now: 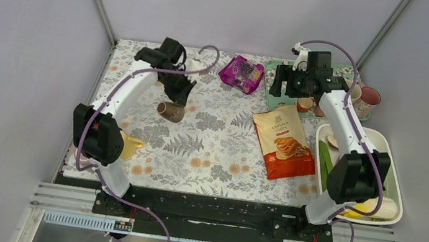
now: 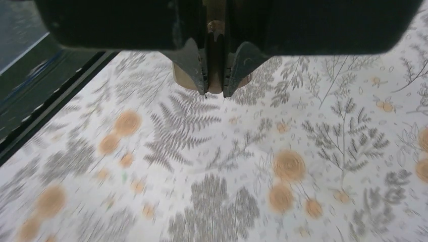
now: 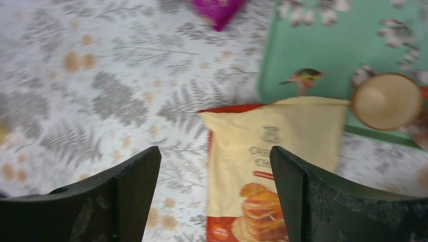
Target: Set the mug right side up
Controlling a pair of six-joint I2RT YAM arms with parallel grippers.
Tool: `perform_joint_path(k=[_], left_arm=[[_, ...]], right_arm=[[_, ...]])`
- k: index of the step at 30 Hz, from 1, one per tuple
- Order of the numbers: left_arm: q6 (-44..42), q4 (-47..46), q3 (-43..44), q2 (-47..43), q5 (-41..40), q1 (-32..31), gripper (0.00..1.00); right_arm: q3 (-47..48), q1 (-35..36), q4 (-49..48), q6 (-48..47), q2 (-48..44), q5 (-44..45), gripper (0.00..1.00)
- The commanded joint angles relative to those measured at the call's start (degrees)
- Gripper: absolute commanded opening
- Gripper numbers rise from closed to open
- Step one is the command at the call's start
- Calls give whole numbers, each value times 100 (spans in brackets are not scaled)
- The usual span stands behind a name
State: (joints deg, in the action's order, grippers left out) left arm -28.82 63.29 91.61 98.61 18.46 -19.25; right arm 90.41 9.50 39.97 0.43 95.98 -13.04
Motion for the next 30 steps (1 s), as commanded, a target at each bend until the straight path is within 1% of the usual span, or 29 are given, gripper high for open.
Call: perform_joint_path(k=[1, 4, 5, 6, 10, 12, 14, 16, 18, 23, 25, 27, 30], left_arm=[[1400, 8, 1200, 175, 1702, 415, 0], [1883, -364, 1761, 121, 2027, 422, 0], [2040, -528, 1869, 75, 2175, 422, 0], [2205, -760, 1946, 11, 2289, 416, 0], [2691, -1303, 2109, -211, 2548, 340, 0], [2813, -1333, 2270, -190, 2699, 295, 0], [2991, -1389, 2330, -168, 2806, 261, 0], [3052, -1446, 2356, -174, 2863, 230, 0], [3040, -1453, 2405, -162, 2838, 215, 0], [2931, -1455, 2577, -105, 2689, 211, 0], [2926, -1458, 2610, -78, 2658, 215, 0], [2937, -1489, 2666, -26, 2656, 208, 0], [2985, -1570, 2756, 68, 2616, 170, 0]], right_arm=[[-519, 629, -1263, 107, -733, -2018, 90], [-772, 1134, -2128, 515, -888, -2813, 93], [-831, 1273, -2522, 791, -894, -2977, 97], [-911, 1414, -2952, 1132, -877, -3093, 99], [-1189, 1748, -5079, 2594, -682, -3359, 100], [-1195, 1833, -5762, 3237, -461, -3429, 99], [-1164, 1913, -6214, 3709, -246, -3449, 99], [-1074, 1974, -6457, 4032, -40, -3550, 97], [-928, 2026, -6367, 4169, 180, -3658, 93], [-964, 2047, -5892, 3853, 177, -3518, 92], [-978, 2047, -5831, 3817, 154, -3604, 91], [-962, 2065, -5919, 3984, 197, -3778, 85], [-964, 2129, -6316, 4425, 295, -4158, 75]])
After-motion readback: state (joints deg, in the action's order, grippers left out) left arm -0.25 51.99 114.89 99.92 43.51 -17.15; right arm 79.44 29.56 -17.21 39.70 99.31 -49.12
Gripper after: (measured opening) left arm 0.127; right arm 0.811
